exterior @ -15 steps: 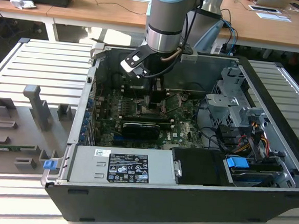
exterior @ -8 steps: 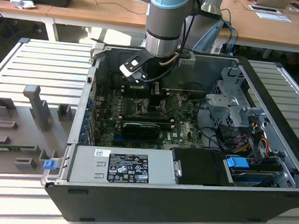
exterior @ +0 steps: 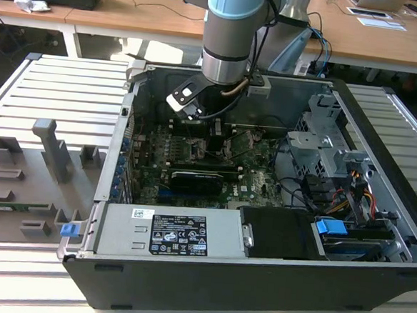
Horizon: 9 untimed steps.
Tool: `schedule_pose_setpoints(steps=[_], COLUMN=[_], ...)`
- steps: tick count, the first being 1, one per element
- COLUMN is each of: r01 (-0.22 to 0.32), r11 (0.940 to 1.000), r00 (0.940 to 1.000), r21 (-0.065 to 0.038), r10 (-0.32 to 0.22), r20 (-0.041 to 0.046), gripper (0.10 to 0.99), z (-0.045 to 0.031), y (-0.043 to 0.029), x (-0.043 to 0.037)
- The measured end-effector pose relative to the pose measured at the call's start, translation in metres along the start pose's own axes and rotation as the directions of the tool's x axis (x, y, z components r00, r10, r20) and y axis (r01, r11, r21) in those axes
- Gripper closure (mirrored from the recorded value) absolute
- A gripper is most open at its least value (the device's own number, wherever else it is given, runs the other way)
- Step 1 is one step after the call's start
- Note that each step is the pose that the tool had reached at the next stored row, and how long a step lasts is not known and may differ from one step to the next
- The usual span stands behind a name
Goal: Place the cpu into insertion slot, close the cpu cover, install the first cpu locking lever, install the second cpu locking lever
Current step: 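Place the cpu into insertion slot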
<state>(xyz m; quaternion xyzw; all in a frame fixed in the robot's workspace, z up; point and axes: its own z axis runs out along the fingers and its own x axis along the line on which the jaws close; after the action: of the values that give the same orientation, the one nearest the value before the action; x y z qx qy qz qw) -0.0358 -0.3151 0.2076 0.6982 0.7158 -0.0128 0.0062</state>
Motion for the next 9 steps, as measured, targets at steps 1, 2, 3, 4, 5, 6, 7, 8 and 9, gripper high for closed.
schedule_pose_setpoints(steps=[1,2,3,4,5,6,7,8,9], r01=[0.0,0.0,0.0,0.0,0.0,0.0,0.0,0.001,0.002], r11=[1.0,1.0,1.0,1.0,1.0,1.0,1.0,1.0,1.0], r00=[1.0,1.0,1.0,1.0,1.0,1.0,1.0,1.0,1.0], r21=[0.0,0.0,0.0,0.0,0.0,0.0,0.0,0.0,0.0], r10=[0.0,0.0,0.0,0.0,0.0,0.0,0.0,-0.001,-0.002], r20=[0.0,0.0,0.0001,0.0001,0.0001,0.0004,0.0003,0.0001,-0.0001], gripper=[0.545,0.545,0.545,0.545,0.545,0.545,0.545,0.545,0.545], z=[0.0014,0.0027,0.0034,0.0039,0.0043,0.0044,0.0046,0.0047,0.0051], y=[0.0,0.0,0.0,0.0,0.0,0.0,-0.0001,-0.0003,-0.0004], x=[0.0,0.0001,0.0001,0.0001,0.0002,0.0003,0.0005,0.0006,0.0007])
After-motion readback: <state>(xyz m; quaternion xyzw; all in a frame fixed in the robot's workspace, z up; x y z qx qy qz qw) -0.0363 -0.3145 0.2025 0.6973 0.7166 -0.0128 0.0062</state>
